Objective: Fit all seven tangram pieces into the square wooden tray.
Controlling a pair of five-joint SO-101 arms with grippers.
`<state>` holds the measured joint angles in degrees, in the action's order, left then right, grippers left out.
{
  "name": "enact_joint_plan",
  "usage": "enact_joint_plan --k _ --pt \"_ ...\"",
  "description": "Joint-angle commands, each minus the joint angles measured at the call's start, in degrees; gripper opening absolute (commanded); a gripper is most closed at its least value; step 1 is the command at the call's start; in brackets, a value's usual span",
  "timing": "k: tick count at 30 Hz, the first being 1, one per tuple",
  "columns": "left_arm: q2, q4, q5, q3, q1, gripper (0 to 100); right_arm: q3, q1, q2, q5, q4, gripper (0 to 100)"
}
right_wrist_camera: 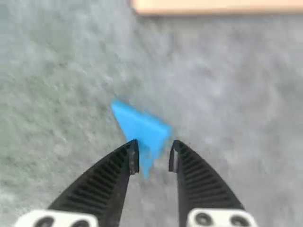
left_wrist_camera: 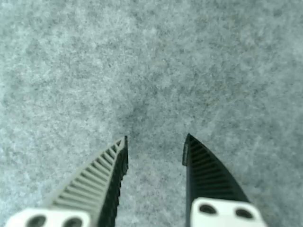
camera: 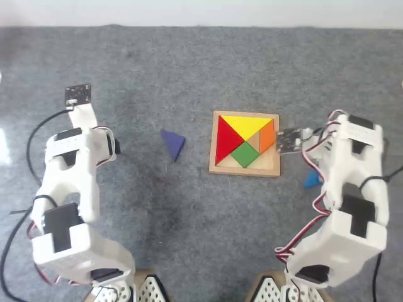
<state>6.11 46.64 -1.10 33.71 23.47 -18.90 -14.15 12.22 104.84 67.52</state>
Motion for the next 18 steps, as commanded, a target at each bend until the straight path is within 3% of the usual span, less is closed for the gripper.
enact_joint_plan --k 1,15,18 --pt "-0.4 -1.1 -0.3 -0.1 -0.4 19 -1.1 0.9 -3.9 2.4 0.7 12.9" --pt "-0.4 -1.1 -0.3 -0.1 -0.4 19 -0.9 1.9 -4.0 2.2 0.6 13.2" --pt "-0.4 -1.1 -0.3 -0.1 -0.4 19 -0.8 1.6 -4.0 0.9 0.1 17.1"
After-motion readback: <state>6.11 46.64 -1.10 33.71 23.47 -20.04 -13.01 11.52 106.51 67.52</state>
